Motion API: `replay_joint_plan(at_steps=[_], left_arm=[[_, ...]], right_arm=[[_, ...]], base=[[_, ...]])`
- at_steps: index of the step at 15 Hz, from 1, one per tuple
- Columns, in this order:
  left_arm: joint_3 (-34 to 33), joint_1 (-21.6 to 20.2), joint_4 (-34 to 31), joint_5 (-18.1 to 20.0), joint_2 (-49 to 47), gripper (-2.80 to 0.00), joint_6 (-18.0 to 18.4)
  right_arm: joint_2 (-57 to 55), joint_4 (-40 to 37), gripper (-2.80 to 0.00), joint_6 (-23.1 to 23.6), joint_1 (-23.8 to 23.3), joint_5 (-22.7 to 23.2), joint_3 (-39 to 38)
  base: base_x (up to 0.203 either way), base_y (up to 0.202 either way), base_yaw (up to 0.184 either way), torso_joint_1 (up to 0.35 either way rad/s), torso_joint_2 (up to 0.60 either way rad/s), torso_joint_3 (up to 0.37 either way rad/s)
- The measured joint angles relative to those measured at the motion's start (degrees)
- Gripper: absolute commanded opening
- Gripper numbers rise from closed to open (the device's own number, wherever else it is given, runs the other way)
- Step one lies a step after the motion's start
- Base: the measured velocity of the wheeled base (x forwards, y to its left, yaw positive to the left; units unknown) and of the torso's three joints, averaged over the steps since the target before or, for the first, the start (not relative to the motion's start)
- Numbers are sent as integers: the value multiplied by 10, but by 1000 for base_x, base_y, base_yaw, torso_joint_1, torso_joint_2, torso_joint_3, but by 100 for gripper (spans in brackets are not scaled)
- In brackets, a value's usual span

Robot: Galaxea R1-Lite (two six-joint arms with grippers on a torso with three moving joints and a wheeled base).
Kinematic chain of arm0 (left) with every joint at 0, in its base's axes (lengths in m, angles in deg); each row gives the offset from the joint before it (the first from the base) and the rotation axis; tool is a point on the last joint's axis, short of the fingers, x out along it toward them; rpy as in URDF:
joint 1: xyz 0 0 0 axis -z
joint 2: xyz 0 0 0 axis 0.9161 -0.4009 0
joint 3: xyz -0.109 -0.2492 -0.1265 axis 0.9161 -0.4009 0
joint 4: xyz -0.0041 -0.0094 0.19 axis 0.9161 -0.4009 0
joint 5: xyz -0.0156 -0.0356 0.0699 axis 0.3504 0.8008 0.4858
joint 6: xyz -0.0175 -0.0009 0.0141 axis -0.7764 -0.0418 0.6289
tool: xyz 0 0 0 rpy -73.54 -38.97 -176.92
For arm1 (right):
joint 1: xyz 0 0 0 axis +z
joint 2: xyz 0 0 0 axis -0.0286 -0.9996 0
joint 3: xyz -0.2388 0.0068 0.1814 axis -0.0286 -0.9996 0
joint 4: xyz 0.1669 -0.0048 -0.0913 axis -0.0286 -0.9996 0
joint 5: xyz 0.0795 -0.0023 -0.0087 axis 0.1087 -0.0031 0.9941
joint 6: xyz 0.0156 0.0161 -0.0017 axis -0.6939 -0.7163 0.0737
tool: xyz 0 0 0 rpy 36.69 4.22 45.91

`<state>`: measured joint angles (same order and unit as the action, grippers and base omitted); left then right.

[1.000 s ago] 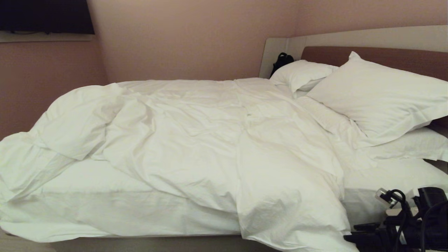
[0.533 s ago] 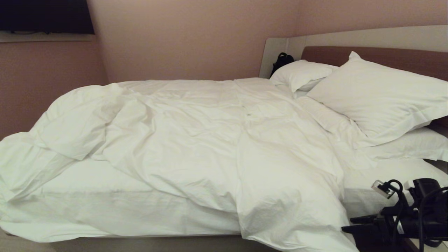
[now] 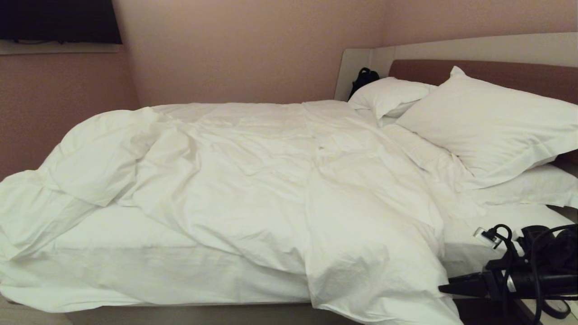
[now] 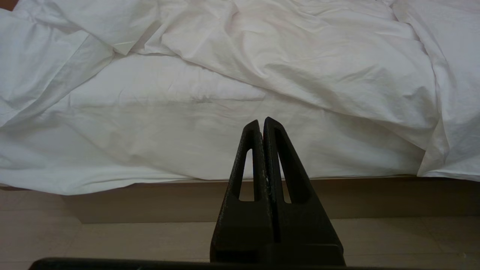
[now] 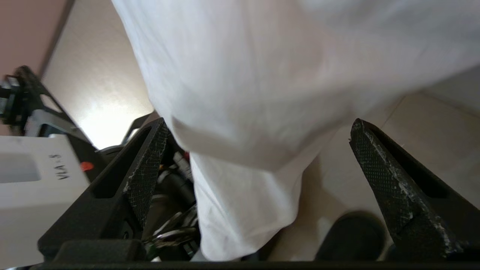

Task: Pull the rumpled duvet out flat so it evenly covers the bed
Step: Flatten the corners of the folded blanket

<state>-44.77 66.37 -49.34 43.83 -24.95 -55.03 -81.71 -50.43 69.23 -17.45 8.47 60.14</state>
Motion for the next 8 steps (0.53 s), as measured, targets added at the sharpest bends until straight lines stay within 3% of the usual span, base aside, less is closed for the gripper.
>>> replay_joint_plan(at_steps=[8], left_arm=[[0,0,0,0,0,-280,0]], right_arm=[[-18,-40,0,2,-15,-12,14]], base=[[0,0,0,0,0,0]])
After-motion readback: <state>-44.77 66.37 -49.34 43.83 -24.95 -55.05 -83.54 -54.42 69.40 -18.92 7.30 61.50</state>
